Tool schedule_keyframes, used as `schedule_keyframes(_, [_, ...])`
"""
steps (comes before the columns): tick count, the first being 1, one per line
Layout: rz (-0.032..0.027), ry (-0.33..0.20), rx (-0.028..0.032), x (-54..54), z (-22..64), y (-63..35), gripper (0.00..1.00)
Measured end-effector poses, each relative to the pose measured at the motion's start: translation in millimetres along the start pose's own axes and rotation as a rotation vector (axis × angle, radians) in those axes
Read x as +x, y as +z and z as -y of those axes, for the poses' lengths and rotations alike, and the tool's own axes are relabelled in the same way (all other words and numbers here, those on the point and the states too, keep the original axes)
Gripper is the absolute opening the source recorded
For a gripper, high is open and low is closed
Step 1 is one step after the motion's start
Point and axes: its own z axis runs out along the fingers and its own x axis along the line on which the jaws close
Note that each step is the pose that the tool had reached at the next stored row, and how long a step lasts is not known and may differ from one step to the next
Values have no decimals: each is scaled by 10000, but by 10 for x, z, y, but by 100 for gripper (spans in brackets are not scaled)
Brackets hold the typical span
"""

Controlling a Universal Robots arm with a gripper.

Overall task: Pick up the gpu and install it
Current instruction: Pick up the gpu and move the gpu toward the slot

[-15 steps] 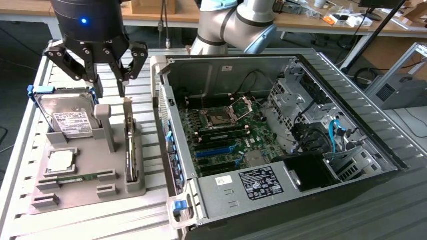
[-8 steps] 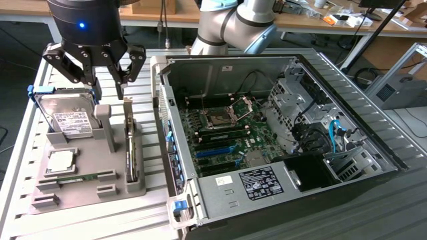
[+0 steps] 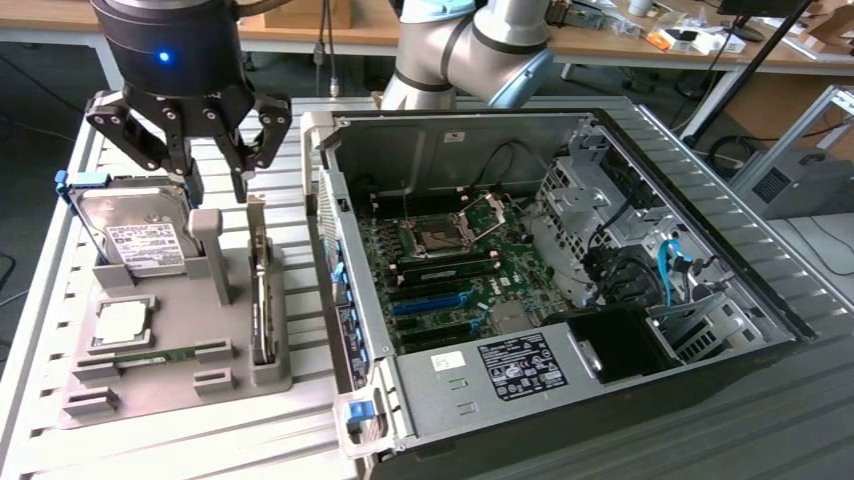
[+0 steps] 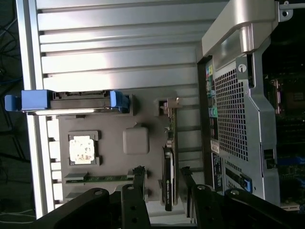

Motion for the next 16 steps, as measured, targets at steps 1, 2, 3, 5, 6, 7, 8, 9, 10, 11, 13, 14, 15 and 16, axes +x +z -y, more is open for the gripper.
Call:
schedule_keyframes(1, [0,0,0,0,6,2,42])
schedule_keyframes(2, [0,0,0,-1,14,6,42])
schedule_keyframes(3, [1,0,-1,-1,24,9,42])
schedule_keyframes(5, [1,0,-2,-2,59,17,42])
schedule_keyframes(6, [1,1,-1,-3,71,20,42])
schedule_keyframes(7, [1,0,-1,-3,81,22,42])
schedule_keyframes(8, [1,0,-1,-4,92,24,42])
schedule_keyframes(9, [1,0,-1,-5,100,26,42])
schedule_keyframes(10, [1,0,-1,-5,108,28,42])
schedule_keyframes(11, [1,0,-1,-6,115,30,42])
schedule_keyframes(13, [1,0,-1,-6,128,34,42])
schedule_keyframes(14, [1,1,-1,-6,134,35,42])
schedule_keyframes(15, [1,1,-1,-7,142,38,42])
schedule_keyframes(16, [1,1,-1,-7,148,40,42])
